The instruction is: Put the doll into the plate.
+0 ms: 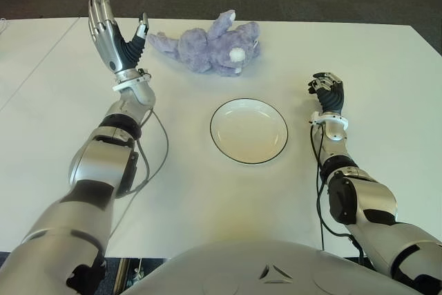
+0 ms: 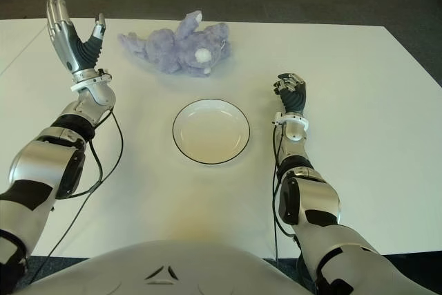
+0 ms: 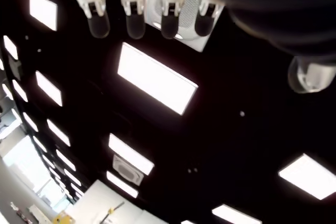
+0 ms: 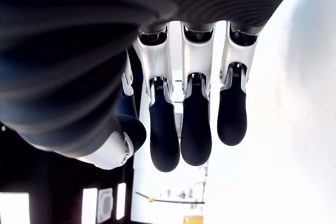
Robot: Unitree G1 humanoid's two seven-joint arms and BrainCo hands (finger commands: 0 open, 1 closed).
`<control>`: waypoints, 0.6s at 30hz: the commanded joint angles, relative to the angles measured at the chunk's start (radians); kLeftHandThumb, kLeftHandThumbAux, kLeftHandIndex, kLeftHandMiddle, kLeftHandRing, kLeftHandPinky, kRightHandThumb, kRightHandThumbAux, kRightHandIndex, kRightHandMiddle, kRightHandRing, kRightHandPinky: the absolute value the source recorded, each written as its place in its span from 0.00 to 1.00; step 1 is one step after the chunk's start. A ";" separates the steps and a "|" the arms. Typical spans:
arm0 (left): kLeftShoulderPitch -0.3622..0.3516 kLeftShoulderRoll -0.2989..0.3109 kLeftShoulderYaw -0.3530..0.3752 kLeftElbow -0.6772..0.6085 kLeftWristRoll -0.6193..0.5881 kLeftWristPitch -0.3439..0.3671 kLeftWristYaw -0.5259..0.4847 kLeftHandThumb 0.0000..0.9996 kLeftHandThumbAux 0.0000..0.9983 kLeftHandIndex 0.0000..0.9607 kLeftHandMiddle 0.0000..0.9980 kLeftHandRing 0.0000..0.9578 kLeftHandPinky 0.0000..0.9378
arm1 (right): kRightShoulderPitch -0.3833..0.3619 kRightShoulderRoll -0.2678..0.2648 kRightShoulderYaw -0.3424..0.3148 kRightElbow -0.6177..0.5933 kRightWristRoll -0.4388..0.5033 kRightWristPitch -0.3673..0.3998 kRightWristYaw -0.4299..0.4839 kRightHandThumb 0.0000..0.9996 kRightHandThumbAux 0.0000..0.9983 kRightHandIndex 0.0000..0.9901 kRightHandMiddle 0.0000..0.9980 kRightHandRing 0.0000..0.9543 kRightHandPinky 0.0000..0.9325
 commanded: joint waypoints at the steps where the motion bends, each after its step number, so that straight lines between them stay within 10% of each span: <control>1: -0.074 0.057 -0.096 0.034 0.086 0.055 -0.143 0.32 0.21 0.00 0.00 0.00 0.00 | 0.193 0.107 0.001 0.133 0.003 0.139 0.013 0.69 0.73 0.43 0.58 0.61 0.56; 18: -0.233 0.176 -0.401 0.076 0.350 0.178 -0.371 0.25 0.20 0.00 0.00 0.00 0.00 | 0.192 0.112 -0.003 0.134 0.005 0.140 0.013 0.69 0.73 0.43 0.58 0.61 0.56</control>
